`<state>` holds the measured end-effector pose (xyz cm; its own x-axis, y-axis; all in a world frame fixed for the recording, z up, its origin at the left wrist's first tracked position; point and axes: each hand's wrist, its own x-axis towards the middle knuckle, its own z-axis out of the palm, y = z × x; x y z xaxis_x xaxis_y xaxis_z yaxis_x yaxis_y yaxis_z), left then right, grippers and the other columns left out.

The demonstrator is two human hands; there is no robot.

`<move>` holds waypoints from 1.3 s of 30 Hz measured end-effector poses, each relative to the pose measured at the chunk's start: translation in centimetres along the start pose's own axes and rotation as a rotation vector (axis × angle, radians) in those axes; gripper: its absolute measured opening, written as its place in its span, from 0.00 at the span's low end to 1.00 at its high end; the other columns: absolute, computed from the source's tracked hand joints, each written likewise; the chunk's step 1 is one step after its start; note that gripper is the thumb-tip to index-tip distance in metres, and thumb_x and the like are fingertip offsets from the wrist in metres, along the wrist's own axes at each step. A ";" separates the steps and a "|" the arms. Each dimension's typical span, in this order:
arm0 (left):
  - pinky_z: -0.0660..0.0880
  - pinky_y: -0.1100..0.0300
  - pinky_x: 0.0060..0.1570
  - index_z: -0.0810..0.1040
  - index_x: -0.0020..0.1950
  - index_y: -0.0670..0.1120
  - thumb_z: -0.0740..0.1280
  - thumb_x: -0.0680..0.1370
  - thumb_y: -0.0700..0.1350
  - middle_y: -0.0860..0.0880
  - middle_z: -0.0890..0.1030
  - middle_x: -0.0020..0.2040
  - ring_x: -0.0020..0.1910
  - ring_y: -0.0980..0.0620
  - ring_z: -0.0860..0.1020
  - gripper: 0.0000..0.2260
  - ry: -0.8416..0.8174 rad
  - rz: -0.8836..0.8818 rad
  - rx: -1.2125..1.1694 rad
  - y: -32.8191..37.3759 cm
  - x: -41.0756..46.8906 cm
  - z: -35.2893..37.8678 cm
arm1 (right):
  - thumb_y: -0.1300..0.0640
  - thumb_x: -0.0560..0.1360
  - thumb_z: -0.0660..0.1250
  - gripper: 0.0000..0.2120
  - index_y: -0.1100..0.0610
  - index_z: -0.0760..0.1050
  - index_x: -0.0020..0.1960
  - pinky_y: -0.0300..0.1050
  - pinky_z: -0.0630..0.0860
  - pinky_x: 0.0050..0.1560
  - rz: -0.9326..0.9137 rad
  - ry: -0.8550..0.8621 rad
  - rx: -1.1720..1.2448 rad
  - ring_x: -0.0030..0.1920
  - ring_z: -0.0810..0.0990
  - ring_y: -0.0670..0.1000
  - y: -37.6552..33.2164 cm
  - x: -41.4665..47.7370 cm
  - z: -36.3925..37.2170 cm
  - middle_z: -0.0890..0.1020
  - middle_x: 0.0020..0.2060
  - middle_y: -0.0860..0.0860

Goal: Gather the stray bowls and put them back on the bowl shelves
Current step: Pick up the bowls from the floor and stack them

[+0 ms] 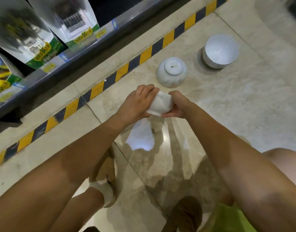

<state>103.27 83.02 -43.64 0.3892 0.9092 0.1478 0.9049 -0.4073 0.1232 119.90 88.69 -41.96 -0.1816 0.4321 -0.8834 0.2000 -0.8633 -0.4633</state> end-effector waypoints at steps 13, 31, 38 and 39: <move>0.68 0.49 0.67 0.55 0.77 0.46 0.56 0.79 0.59 0.45 0.61 0.75 0.72 0.45 0.65 0.30 -0.040 -0.982 -0.807 -2.1 -1.7 -0.7 | 0.69 0.73 0.51 0.30 0.52 0.60 0.73 0.52 0.80 0.43 -0.312 0.147 0.017 0.57 0.71 0.55 -1.0 3.4 4.2 0.70 0.61 0.51; 0.79 0.66 0.33 0.60 0.73 0.46 0.61 0.77 0.36 0.47 0.69 0.62 0.57 0.47 0.75 0.25 0.012 -1.306 -1.377 -3.0 -3.5 2.5 | 0.71 0.71 0.55 0.27 0.56 0.66 0.68 0.57 0.80 0.53 -0.367 0.128 -0.082 0.57 0.74 0.54 1.8 6.3 5.9 0.72 0.55 0.50; 0.79 0.61 0.39 0.62 0.73 0.45 0.61 0.78 0.36 0.45 0.70 0.63 0.55 0.49 0.73 0.23 0.045 -1.297 -1.341 -2.6 -3.2 2.8 | 0.70 0.72 0.57 0.27 0.55 0.67 0.68 0.55 0.81 0.50 -0.329 0.114 -0.054 0.55 0.74 0.55 1.9 6.9 5.6 0.73 0.55 0.51; 0.79 0.62 0.38 0.61 0.73 0.45 0.61 0.78 0.36 0.46 0.70 0.62 0.55 0.50 0.73 0.24 0.054 -1.287 -1.336 -2.5 -3.2 2.8 | 0.70 0.72 0.58 0.27 0.55 0.67 0.68 0.56 0.80 0.51 -0.327 0.116 -0.060 0.55 0.75 0.55 2.0 7.1 5.5 0.73 0.55 0.51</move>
<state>100.23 81.37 -47.19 -0.3725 0.6822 -0.6292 -0.1287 0.6334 0.7630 113.72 88.57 -48.73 -0.1351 0.7130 -0.6880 0.2058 -0.6591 -0.7234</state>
